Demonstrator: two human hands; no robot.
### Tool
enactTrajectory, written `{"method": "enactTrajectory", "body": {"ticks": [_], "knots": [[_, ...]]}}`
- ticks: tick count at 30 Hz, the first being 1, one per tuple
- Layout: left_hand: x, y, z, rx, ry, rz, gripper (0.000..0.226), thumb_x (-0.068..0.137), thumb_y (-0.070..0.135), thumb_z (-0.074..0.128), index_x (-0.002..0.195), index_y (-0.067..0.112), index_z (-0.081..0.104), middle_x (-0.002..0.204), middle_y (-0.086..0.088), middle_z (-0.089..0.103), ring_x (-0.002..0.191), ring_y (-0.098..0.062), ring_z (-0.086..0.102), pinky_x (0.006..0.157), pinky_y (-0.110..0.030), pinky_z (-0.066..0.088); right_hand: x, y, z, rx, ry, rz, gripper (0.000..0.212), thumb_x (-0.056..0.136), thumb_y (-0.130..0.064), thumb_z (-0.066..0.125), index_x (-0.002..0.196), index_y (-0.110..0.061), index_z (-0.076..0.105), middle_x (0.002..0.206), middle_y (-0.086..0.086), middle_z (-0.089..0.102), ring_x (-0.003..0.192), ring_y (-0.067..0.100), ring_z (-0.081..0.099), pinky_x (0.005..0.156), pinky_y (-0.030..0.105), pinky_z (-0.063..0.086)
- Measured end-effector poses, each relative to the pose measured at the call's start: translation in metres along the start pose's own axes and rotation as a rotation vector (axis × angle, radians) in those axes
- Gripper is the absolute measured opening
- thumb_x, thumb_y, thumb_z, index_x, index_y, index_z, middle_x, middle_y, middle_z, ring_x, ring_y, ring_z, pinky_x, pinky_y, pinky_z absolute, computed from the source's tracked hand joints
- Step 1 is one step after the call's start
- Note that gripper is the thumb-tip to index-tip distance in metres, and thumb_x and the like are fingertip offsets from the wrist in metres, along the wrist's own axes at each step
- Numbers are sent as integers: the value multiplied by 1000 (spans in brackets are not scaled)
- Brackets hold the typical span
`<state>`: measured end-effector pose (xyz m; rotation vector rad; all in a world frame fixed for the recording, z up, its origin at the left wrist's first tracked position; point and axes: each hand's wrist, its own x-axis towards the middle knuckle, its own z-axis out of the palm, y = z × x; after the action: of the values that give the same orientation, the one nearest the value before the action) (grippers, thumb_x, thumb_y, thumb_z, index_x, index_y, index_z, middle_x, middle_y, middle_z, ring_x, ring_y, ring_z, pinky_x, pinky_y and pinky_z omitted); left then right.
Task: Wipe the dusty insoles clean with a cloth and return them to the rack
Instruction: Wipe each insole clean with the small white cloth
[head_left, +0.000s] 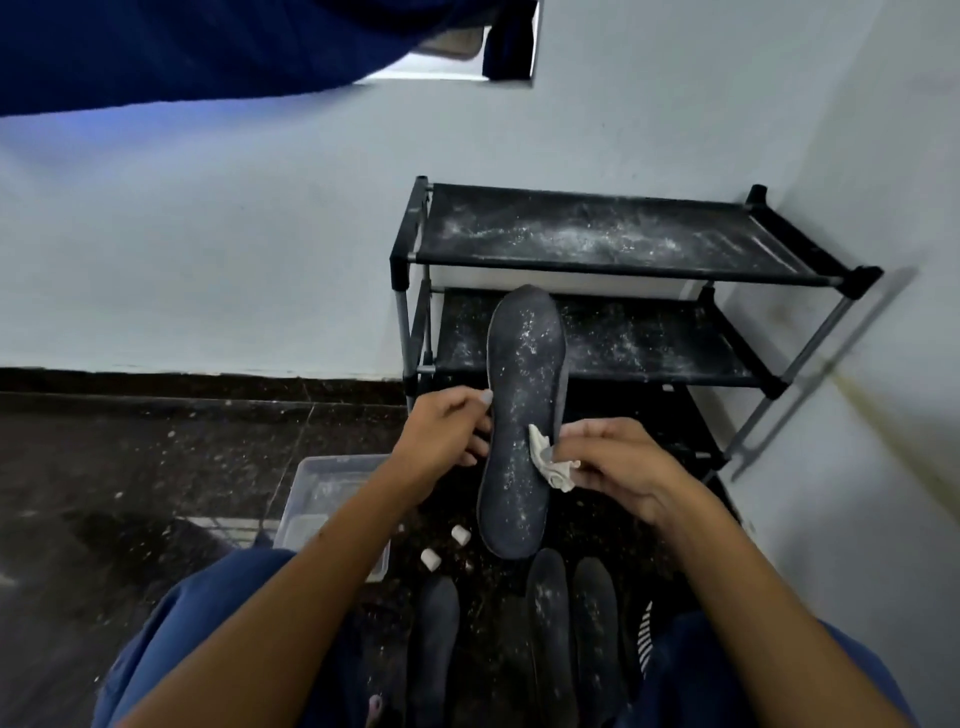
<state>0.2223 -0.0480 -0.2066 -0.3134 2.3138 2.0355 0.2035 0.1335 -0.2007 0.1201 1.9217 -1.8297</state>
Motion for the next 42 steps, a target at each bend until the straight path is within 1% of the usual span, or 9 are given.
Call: {"method": "enactTrajectory", "body": {"ticks": [4,7,13,20,24,27,31,36,42], "knots": [[23,6,-2,-261,2,-166,40,100,41,38,89,14,66,74,-4,65,60,-13,58,52,-20,48,15,-2,-1,24,-102,72,19,75,8,67,72,-10,66,66,2,67,57,6,62,51,17,50],[29,1,-1,-478,-65,-206,50,99,47,31,103,13,67,100,-7,71,89,-18,66,79,-30,52,25,2,3,-36,-218,129,17,75,7,67,72,-10,68,71,4,69,65,11,64,60,21,53],[28,-5,-9,-726,-272,-290,87,88,72,22,127,3,57,128,-26,57,122,-40,51,97,-46,48,31,10,9,-101,-353,176,26,75,10,66,62,-11,68,68,4,68,62,10,64,57,20,52],[22,-7,-20,-835,-471,-372,109,72,89,16,138,7,44,131,-30,52,119,-46,52,102,-53,39,22,8,21,-224,-471,208,21,75,10,67,69,-10,69,70,2,68,69,10,64,67,23,53],[18,-6,-19,-792,-354,-354,100,79,83,13,124,5,57,119,-27,62,95,-38,67,88,-50,48,18,5,19,-276,-469,209,23,75,8,67,95,-2,69,81,7,68,74,12,65,70,24,53],[19,-7,-20,-759,-272,-332,95,81,80,15,117,4,61,117,-24,65,88,-35,69,86,-51,49,13,-5,4,-363,-459,217,31,76,8,68,105,-2,66,80,9,67,66,8,63,61,21,51],[18,-10,-15,-716,-271,-337,91,84,76,16,118,4,61,117,-22,65,93,-37,66,87,-52,50,6,-16,-11,-378,-269,55,23,76,7,67,95,-7,70,75,7,68,63,7,61,54,15,46],[16,-19,3,-639,-318,-370,88,87,73,19,115,2,63,122,-22,62,97,-40,63,91,-52,49,20,-11,-1,-98,270,-489,27,77,5,69,92,-17,72,78,1,71,70,5,63,68,15,51],[14,-18,17,-574,-288,-316,65,95,59,28,113,8,65,110,-15,70,101,-28,66,97,-42,48,26,-2,18,-533,471,-882,24,84,-2,65,104,-12,71,94,-5,68,84,3,63,77,12,49]]}}
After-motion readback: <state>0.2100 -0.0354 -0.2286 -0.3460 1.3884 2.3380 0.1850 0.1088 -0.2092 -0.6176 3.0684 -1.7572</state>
